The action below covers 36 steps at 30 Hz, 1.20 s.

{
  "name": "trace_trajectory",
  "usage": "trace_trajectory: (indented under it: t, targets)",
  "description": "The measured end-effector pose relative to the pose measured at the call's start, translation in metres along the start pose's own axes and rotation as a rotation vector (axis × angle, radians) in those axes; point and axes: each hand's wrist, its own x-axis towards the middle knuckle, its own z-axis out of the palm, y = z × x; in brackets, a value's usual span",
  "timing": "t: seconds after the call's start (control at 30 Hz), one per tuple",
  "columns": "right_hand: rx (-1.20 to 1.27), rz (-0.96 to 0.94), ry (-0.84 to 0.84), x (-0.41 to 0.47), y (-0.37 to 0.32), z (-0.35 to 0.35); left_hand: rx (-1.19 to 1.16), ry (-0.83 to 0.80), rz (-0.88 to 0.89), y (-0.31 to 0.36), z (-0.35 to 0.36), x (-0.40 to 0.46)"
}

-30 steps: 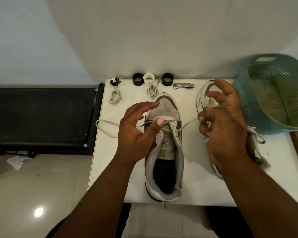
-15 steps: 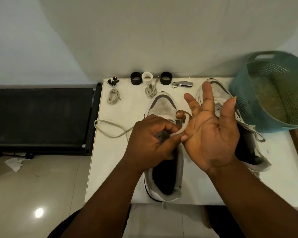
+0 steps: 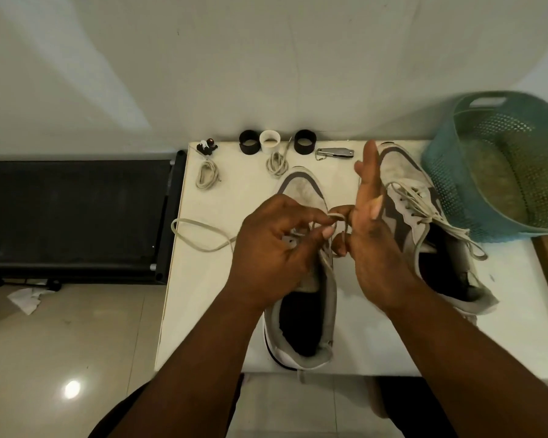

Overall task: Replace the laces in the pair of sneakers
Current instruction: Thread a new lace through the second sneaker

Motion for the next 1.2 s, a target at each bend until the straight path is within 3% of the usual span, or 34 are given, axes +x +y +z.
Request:
trace_trajectory:
  t: [0.1, 0.23, 0.3, 0.4, 0.47, 0.53, 0.67, 0.77, 0.87, 0.93, 1.07, 1.2]
  targets:
    - [0.044, -0.024, -0.115, -0.004, 0.003, 0.003, -0.025, -0.141, 0.008, 0.001, 0.003, -0.001]
    - [0.058, -0.015, -0.156, -0.004, 0.002, 0.002, 0.001, -0.162, 0.000, -0.002, 0.004, -0.001]
    - [-0.004, -0.049, -0.067, -0.004, -0.001, -0.001, -0.053, -0.101, -0.044, 0.000, 0.005, 0.001]
    - [-0.332, -0.132, 0.196, -0.002, -0.003, -0.013, -0.205, 0.094, -0.182, -0.001, 0.004, 0.005]
    - [-0.510, -0.190, 0.274, 0.000, -0.001, -0.019, -0.333, 0.183, -0.254, -0.005, 0.000, 0.008]
    - [-0.554, -0.247, 0.185, -0.001, 0.000, -0.015, -0.437, 0.191, -0.302, -0.004, -0.004, 0.010]
    - [-0.400, -0.222, 0.022, -0.004, -0.002, -0.003, -0.575, 0.111, -0.347, 0.003, -0.006, 0.006]
    - [-0.408, -0.202, 0.024, -0.003, -0.001, -0.005, -0.436, 0.007, -0.305, -0.004, -0.020, 0.002]
    - [-0.451, -0.172, 0.021, -0.003, -0.003, -0.008, -0.098, -0.276, -0.199, -0.013, -0.040, -0.006]
    - [-0.504, -0.118, -0.038, -0.003, -0.004, -0.008, 0.094, -0.365, -0.208, -0.011, -0.046, -0.012]
    - [-0.622, -0.007, -0.159, -0.001, -0.003, -0.009, 0.238, -0.251, -0.218, -0.007, -0.045, -0.019]
    - [-0.775, -0.047, -0.173, -0.005, 0.000, -0.006, 0.274, -0.190, -0.256, 0.000, -0.044, -0.023]
